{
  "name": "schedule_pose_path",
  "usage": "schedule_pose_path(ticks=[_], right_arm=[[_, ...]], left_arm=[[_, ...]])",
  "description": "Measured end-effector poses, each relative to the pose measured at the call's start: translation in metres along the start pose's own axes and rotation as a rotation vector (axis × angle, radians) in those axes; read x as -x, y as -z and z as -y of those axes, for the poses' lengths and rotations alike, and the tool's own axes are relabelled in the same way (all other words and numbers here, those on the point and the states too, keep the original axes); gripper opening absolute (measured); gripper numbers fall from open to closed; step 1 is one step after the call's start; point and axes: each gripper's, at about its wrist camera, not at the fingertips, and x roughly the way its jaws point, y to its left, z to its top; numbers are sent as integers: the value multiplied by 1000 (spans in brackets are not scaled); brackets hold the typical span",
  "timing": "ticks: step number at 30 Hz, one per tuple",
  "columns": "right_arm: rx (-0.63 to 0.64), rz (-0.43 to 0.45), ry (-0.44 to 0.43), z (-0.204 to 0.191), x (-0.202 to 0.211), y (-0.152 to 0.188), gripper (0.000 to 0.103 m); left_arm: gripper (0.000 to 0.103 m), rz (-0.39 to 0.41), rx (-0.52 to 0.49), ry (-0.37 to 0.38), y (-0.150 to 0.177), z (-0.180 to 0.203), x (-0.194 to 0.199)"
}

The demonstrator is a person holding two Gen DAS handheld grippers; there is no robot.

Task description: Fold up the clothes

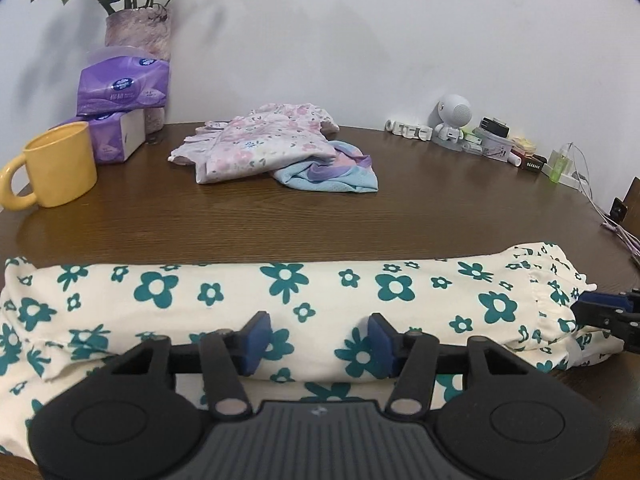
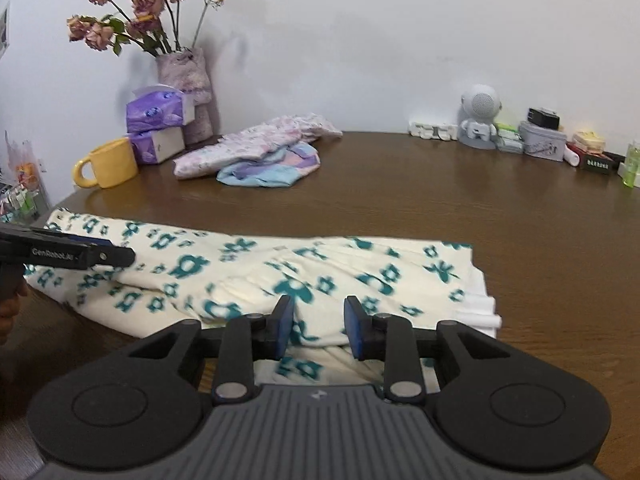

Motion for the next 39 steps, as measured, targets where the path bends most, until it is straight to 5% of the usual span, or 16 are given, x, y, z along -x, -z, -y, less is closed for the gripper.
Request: schedule_pose_path(ticks=[4, 7, 14, 16, 18, 26, 30, 34, 37, 39], right_arm=[[-29, 5, -12, 16, 10, 1, 30], [30, 24, -4, 21, 26, 2, 41], [229, -35, 46, 15, 19, 6, 41], [265, -62, 41, 11, 8, 4, 39], [312, -94, 27, 7, 0, 2, 4], [464, -119, 64, 10, -1, 3, 2], [440, -122, 48, 18, -4, 5, 3], [258, -99, -42, 39, 16, -10, 11], [65, -19, -136, 57, 34, -24, 34], [-29, 28, -171, 60, 37, -29, 33]], left_arm=[[54, 10, 16, 10, 1, 1, 5], [54, 42, 14, 65, -3, 5, 15], [60, 56, -209, 173, -8, 62, 19], [60, 51, -257, 176, -8, 77, 15], [60, 43, -268, 155, -10, 85, 9], [59, 27, -224, 176, -14, 79, 3], [59, 19, -202, 186, -16, 76, 1], [59, 12, -180, 197, -18, 73, -2], [59, 11, -214, 243, -22, 85, -5], [59, -12, -236, 256, -22, 94, -13]])
